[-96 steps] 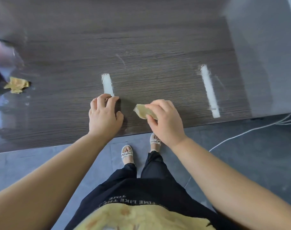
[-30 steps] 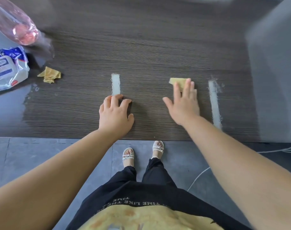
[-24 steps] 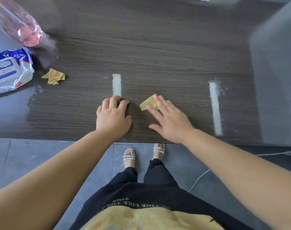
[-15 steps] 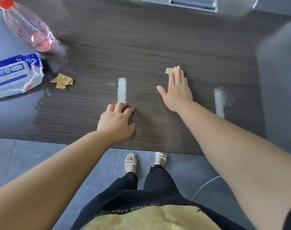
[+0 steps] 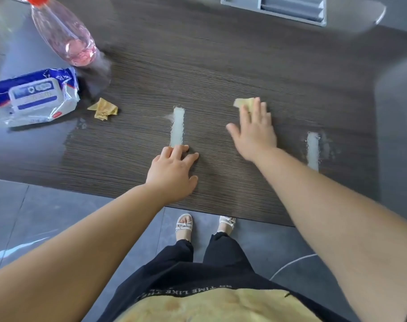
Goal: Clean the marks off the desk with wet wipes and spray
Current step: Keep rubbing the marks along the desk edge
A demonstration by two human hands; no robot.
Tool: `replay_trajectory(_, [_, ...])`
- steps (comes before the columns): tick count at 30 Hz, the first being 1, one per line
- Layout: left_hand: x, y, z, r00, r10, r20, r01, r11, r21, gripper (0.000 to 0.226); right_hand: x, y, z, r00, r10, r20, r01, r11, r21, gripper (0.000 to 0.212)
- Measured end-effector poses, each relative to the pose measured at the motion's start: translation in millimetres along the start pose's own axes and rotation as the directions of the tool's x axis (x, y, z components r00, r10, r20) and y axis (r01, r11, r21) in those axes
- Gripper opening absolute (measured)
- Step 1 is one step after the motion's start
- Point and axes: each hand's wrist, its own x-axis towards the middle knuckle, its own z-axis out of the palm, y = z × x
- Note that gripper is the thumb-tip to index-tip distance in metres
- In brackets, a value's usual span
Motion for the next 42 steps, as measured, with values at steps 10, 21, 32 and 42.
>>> replay_trajectory(10, [-2, -20, 9, 0.994, 0.053, -0.096, -0.069, 0.982, -0.174, 0.038, -78, 43, 32, 0.969, -0.225, -0.101, 0.227, 0.974, 0.002, 0.053])
replay_trajectory(21, [-25, 1, 30, 0.978, 0.021, -0.209, -0.056, 0.985, -0.166, 0.033, -174, 3, 73, 0.945, -0.325, -0.042, 0.322, 0.945, -0.052, 0.059])
replay_trajectory(32, [-43, 37, 50, 0.981, -0.016, -0.192, -0.007, 0.993, -0.122, 0.041, -199, 21, 71, 1.0, -0.014, -0.022, 0.015, 0.999, 0.046, 0.079])
replay_trajectory(42, [-74, 10, 53, 0.943, -0.265, -0.201, 0.221, 0.951, -0.217, 0.044, -191, 11, 59, 0.952, -0.287, 0.109, 0.284, 0.958, 0.045, 0.087])
